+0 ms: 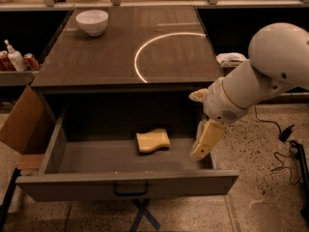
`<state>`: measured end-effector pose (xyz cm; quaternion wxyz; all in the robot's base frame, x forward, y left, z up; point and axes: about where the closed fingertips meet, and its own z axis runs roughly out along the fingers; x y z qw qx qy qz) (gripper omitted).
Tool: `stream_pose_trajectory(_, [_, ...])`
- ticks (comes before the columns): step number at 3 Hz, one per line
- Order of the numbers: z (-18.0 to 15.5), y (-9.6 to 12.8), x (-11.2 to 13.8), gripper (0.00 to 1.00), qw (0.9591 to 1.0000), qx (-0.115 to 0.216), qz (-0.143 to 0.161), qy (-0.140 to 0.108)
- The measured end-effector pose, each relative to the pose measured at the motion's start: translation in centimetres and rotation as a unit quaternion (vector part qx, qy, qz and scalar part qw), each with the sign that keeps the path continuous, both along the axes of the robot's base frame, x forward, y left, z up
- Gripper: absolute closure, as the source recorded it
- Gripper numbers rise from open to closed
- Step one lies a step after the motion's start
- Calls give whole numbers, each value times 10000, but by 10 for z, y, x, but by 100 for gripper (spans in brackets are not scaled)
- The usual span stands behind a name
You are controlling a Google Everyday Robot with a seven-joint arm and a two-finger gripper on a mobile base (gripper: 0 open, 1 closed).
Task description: Pick sponge from top drawer and place on counter
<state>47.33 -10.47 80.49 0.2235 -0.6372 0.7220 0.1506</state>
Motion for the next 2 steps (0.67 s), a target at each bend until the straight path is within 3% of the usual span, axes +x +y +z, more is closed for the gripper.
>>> stream_pose_trajectory(2, [-11, 4, 2, 0, 9999, 62, 27, 80])
